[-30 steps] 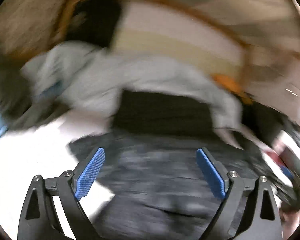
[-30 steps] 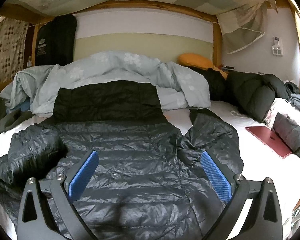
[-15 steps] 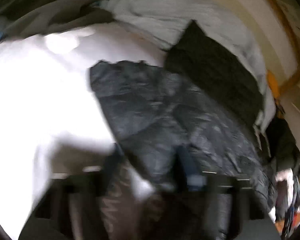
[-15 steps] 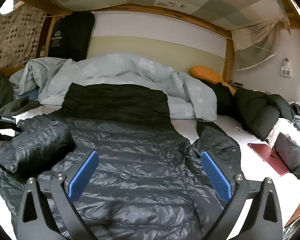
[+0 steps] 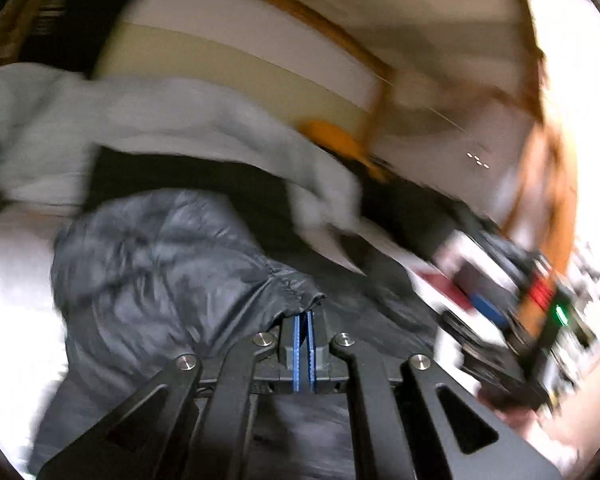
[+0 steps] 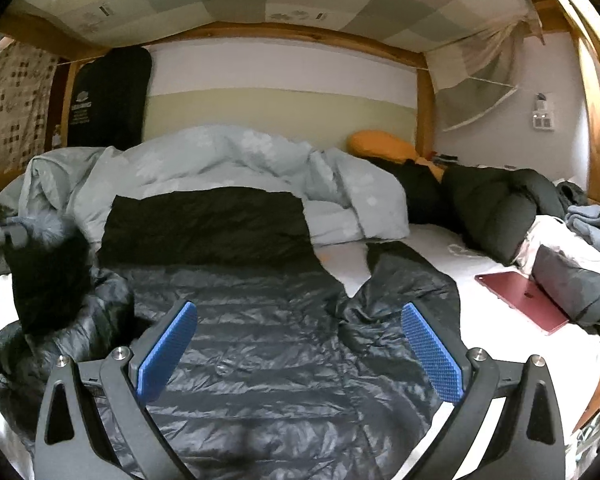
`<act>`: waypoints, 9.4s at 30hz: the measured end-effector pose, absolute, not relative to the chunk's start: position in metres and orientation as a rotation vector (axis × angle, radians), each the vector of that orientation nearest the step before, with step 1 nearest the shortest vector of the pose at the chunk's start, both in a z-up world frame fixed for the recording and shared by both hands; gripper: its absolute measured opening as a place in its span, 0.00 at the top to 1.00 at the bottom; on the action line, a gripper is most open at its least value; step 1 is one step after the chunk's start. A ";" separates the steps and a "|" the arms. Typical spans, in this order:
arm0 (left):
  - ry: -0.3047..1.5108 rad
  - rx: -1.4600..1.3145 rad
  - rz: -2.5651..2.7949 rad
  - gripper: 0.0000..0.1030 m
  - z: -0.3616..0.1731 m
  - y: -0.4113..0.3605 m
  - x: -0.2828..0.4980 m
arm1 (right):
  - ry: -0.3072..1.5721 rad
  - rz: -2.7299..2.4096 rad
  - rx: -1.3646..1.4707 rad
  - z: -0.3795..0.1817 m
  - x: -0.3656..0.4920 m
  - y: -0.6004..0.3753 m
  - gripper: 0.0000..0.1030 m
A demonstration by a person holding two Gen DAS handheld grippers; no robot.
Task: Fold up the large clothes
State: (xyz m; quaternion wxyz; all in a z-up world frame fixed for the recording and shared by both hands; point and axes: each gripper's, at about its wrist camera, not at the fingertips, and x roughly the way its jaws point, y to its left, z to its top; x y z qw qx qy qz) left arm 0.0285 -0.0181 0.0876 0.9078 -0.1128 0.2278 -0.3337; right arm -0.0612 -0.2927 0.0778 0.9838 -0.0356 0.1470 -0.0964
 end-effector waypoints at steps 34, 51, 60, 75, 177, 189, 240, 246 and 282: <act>0.877 0.082 -0.097 0.29 0.002 0.042 0.039 | 0.502 0.180 -0.093 0.042 -0.042 -0.219 0.01; 0.891 0.156 0.297 0.28 -0.016 0.079 0.048 | 0.549 -0.391 -0.124 0.042 -0.009 -0.324 0.02; 0.742 -0.124 -0.128 0.29 0.030 0.072 0.022 | 0.582 -0.129 0.196 0.049 -0.015 -0.366 0.03; 0.852 0.043 0.287 0.30 -0.013 0.080 0.050 | 0.616 -0.121 -0.055 0.046 0.016 -0.336 0.96; 0.640 0.042 0.042 0.19 -0.011 0.011 0.026 | 0.718 -0.314 0.615 0.010 0.057 -0.581 0.97; 0.572 0.069 -0.001 0.19 0.006 0.001 0.009 | 0.755 0.027 0.457 0.021 -0.044 -0.471 0.97; 0.409 -0.112 0.071 0.19 0.068 0.068 -0.019 | 0.361 0.283 -0.080 0.130 -0.016 -0.178 0.97; 0.429 -0.135 0.035 0.19 0.066 0.079 -0.018 | 0.597 0.396 -0.050 0.038 -0.003 -0.119 0.97; 0.506 0.268 -0.054 0.19 0.020 -0.071 0.005 | 0.393 0.004 0.345 0.101 -0.041 -0.368 0.48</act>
